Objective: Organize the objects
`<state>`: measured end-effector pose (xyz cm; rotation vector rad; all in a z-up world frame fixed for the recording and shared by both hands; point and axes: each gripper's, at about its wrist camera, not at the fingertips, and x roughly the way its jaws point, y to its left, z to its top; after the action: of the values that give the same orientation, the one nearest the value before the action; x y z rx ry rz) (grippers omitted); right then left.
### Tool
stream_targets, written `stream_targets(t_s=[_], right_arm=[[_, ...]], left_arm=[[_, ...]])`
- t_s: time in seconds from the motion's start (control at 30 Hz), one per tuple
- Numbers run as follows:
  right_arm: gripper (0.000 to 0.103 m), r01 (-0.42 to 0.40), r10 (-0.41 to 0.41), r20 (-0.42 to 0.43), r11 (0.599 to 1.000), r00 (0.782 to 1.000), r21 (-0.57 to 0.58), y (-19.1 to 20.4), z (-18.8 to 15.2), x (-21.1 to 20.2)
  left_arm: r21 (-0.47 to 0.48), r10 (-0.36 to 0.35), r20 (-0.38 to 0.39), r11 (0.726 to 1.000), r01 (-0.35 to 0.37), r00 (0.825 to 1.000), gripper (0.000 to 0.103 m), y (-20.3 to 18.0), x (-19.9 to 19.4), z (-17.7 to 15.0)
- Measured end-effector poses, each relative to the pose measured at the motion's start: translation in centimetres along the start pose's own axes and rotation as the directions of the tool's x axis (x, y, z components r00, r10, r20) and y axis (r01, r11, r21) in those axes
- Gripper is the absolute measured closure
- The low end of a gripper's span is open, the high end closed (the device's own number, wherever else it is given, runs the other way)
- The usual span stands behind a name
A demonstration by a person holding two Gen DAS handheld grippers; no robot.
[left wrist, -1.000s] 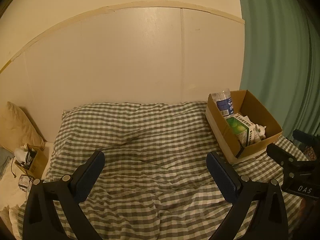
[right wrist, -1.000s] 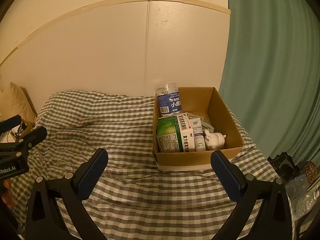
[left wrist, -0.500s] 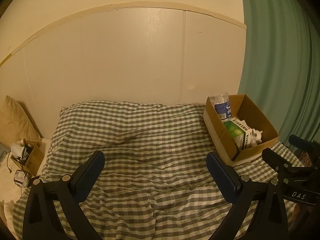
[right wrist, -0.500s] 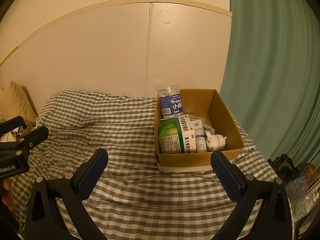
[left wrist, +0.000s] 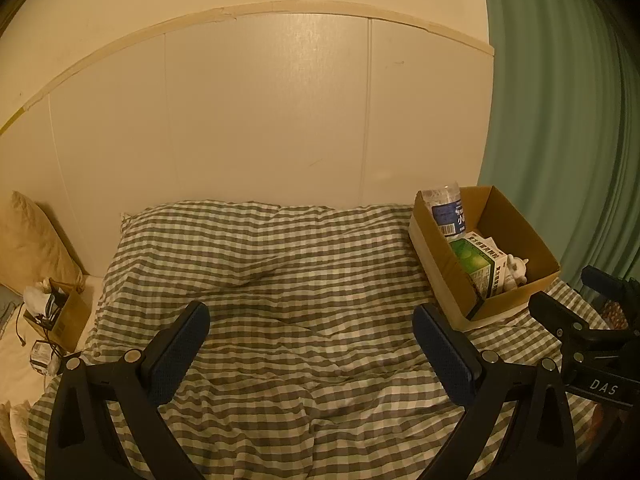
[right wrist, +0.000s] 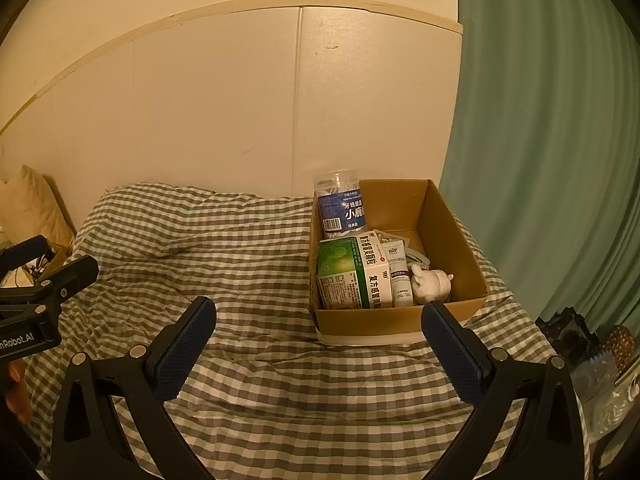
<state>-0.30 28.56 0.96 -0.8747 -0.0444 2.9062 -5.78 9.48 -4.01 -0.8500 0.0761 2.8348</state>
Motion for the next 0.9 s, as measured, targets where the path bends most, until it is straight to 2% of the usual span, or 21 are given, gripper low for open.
stream_targets(t_s=[0.9], right_arm=[[0.0,-0.002,0.002,0.003,1.0,1.0,-0.011,0.33,-0.16,0.01]], left_arm=[[0.014,-0.002,0.0,1.0,0.002,1.0,0.0,-0.18,-0.13,-0.14]])
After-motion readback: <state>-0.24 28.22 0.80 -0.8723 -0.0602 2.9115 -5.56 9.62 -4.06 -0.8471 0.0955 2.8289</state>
